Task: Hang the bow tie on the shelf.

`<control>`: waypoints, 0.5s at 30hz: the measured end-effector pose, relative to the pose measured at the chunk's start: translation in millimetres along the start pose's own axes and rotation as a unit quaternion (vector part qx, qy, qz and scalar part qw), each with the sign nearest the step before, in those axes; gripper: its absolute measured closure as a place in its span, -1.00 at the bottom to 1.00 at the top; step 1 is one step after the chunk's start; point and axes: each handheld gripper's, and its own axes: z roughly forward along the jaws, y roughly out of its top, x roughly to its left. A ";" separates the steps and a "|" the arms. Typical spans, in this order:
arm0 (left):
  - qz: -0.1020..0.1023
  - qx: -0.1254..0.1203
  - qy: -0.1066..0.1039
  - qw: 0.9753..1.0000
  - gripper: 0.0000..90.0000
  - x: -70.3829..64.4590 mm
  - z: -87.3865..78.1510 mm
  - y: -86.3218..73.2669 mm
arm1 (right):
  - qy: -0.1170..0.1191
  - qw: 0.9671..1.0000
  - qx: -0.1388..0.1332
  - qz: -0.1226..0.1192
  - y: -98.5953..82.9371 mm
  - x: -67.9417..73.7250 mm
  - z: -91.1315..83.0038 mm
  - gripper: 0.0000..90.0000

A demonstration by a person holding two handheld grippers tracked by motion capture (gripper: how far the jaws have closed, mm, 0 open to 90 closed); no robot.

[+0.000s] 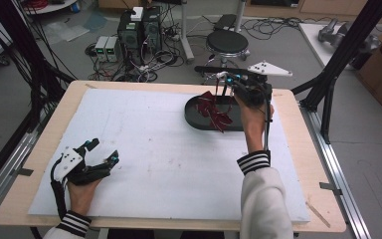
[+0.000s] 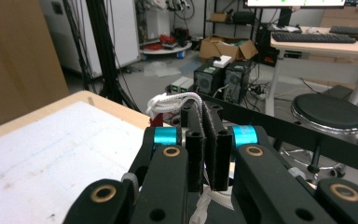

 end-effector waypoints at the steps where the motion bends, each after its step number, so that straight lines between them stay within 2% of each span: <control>1: 0.000 0.000 0.000 1.000 -0.67 0.0 0.0 0.0 | -0.001 1.000 0.002 -0.002 1.0 -0.7 1.9 0.95; 8: 0.001 -0.004 0.002 1.000 -0.67 -0.7 -0.7 -0.3 | -0.012 1.000 0.009 -0.015 6.8 -8.0 15.6 0.95; 15: 0.002 -0.005 0.003 1.000 -0.67 -0.7 -0.9 -0.4 | -0.019 1.000 0.014 -0.001 8.7 -22.8 30.6 0.95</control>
